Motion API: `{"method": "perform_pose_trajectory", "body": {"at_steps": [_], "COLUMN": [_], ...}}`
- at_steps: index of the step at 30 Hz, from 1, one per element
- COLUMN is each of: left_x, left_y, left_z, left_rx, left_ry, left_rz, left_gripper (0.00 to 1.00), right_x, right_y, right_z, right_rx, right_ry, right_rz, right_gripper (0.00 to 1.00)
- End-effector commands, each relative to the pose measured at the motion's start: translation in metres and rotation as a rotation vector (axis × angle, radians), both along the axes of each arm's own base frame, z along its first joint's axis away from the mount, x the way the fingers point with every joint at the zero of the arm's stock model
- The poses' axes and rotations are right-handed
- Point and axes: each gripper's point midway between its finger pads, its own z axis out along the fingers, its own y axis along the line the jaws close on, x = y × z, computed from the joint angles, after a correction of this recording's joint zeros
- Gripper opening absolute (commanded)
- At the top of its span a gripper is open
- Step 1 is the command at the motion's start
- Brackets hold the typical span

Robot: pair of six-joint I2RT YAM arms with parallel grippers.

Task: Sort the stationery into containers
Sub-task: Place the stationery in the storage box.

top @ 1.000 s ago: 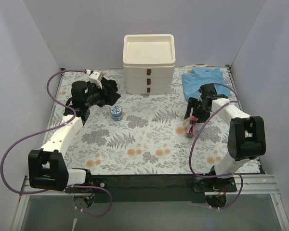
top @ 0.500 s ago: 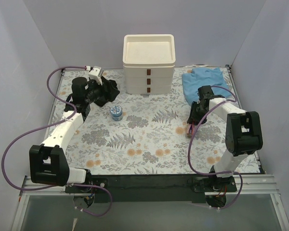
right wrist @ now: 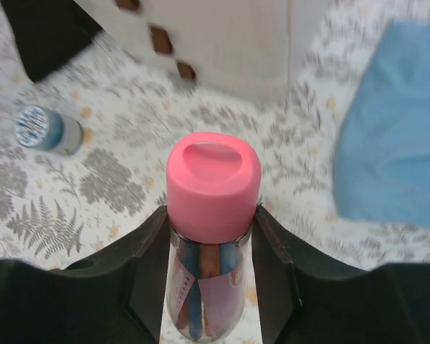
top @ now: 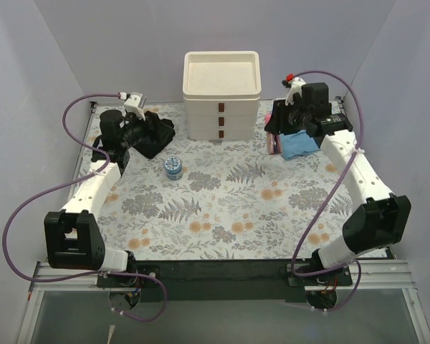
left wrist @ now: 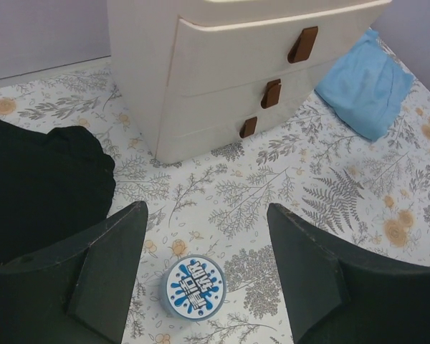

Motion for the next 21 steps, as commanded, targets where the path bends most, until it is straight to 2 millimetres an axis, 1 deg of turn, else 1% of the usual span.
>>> {"method": "perform_pose_trajectory", "body": {"at_steps": [1,2,3,4,5,6,7,8,9,10,11,12,13,14,15,16,17,18,19,20,21], "left_x": [0.010,0.011,0.013,0.016,0.018,0.021,0.022,0.024,0.025,0.025,0.025,0.024,0.023,0.024,0.023,0.023,0.023,0.025,0.027,0.028,0.030], "left_y": [0.002,0.003,0.003,0.006,0.007,0.008,0.009,0.011,0.012,0.012,0.012,0.013,0.014,0.016,0.018,0.019,0.021,0.024,0.027,0.028,0.031], "left_z": [0.022,0.023,0.022,0.024,0.023,0.020,0.017,0.015,0.011,0.008,0.006,0.004,0.003,0.001,0.000,0.000,0.000,0.000,-0.001,0.000,-0.001], "left_rx": [-0.027,-0.026,-0.025,-0.027,-0.039,-0.043,-0.049,-0.063,-0.067,-0.066,-0.053,-0.045,-0.035,-0.021,0.003,0.018,0.031,0.051,0.060,0.065,0.072], "left_ry": [-0.050,-0.054,-0.054,-0.057,-0.048,-0.039,-0.028,-0.015,-0.006,0.001,0.001,0.012,0.013,0.013,0.004,-0.004,-0.011,-0.023,-0.023,-0.024,-0.019], "left_rz": [-0.017,-0.015,-0.012,0.007,0.023,0.033,0.043,0.065,0.075,0.077,0.073,0.076,0.079,0.087,0.084,0.085,0.088,0.101,0.110,0.118,0.134], "left_gripper": [0.68,0.68,0.68,0.68,0.68,0.68,0.68,0.68,0.67,0.67,0.67,0.67,0.67,0.67,0.67,0.67,0.67,0.67,0.67,0.67,0.67], "right_x": [0.000,-0.005,-0.005,0.001,0.001,0.009,0.012,0.019,0.025,0.032,0.049,0.052,0.061,0.075,0.076,0.079,0.092,0.098,0.101,0.114,0.120], "right_y": [0.037,0.048,0.053,0.057,0.059,0.064,0.067,0.070,0.072,0.071,0.076,0.076,0.072,0.075,0.074,0.076,0.082,0.084,0.084,0.089,0.089], "right_z": [0.123,0.146,0.157,0.179,0.197,0.213,0.225,0.228,0.245,0.253,0.245,0.271,0.274,0.266,0.278,0.283,0.272,0.271,0.280,0.266,0.264], "right_rx": [0.045,0.048,0.045,0.044,0.050,0.068,0.070,0.040,0.058,0.050,0.034,0.058,0.049,0.044,0.068,0.075,0.069,0.089,0.102,0.101,0.114], "right_ry": [-0.414,-0.489,-0.538,-0.646,-0.727,-0.851,-0.930,-1.000,-1.120,-1.158,-1.165,-1.244,-1.264,-1.268,-1.329,-1.352,-1.340,-1.341,-1.357,-1.330,-1.323], "right_rz": [0.227,0.261,0.276,0.279,0.267,0.255,0.240,0.200,0.162,0.111,0.095,0.066,0.026,0.004,-0.019,-0.023,-0.020,-0.028,-0.038,-0.034,-0.038], "right_gripper": [0.01,0.01,0.01,0.01,0.01,0.01,0.01,0.01,0.01,0.01,0.01,0.01,0.01,0.01,0.01,0.01,0.01,0.01,0.01,0.01,0.01]}}
